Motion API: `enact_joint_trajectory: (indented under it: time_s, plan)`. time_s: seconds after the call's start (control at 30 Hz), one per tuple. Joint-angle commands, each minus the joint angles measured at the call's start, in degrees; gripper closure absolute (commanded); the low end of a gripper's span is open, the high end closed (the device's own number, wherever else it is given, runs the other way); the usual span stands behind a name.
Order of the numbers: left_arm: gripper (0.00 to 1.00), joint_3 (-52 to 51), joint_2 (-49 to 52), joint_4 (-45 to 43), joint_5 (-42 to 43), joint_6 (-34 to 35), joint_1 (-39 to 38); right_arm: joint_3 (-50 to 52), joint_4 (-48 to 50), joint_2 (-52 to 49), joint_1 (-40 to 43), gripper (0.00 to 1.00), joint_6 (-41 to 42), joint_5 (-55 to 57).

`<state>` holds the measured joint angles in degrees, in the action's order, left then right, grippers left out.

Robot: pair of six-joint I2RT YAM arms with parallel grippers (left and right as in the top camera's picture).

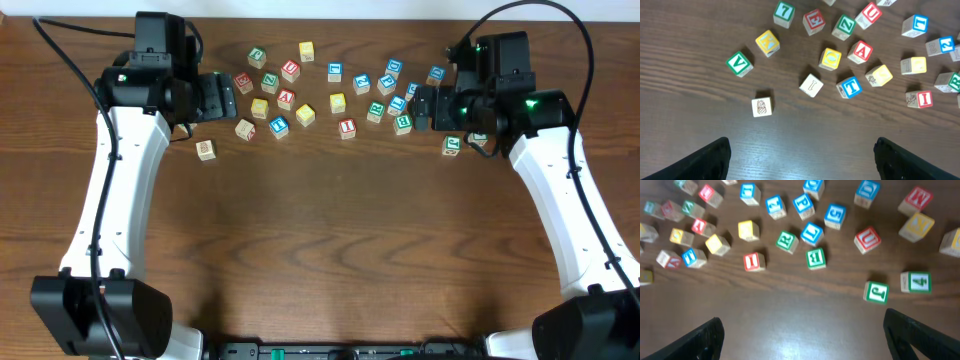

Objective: Spell out CORL
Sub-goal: 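Move right gripper left over the yellow C block and lower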

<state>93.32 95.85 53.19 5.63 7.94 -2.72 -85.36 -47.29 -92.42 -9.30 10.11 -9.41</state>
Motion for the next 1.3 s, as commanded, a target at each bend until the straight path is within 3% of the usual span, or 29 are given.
enact_joint_trajectory:
  time_s: [0.0,0.27,0.73,0.87,1.0,1.27]
  plan:
    - [0.1,0.66,-0.35,-0.66,-0.31,0.76,-0.26,-1.2,1.55,0.15,-0.55,0.04,0.57,0.07]
    - [0.09,0.66,-0.35,-1.44,-0.31,2.45,-0.26,-1.2,5.16,0.15,-0.57,0.04,0.57,0.02]
    - [0.09,0.66,-0.35,-1.68,-0.35,2.19,-0.26,-1.25,2.89,0.15,-3.63,0.04,1.09,-0.04]
    - [0.09,0.66,-0.35,-1.95,-2.43,-1.9,-0.13,-3.56,1.18,-0.63,-6.03,0.04,1.05,0.26]
    - [0.09,0.68,-0.37,-1.86,-7.69,-1.88,1.05,-13.79,-5.44,-6.58,-7.41,0.07,-0.28,0.28]
    - [0.09,0.68,-0.37,-0.44,-7.67,-1.86,4.37,-45.44,-19.47,-27.61,-10.95,0.17,-1.49,1.79]
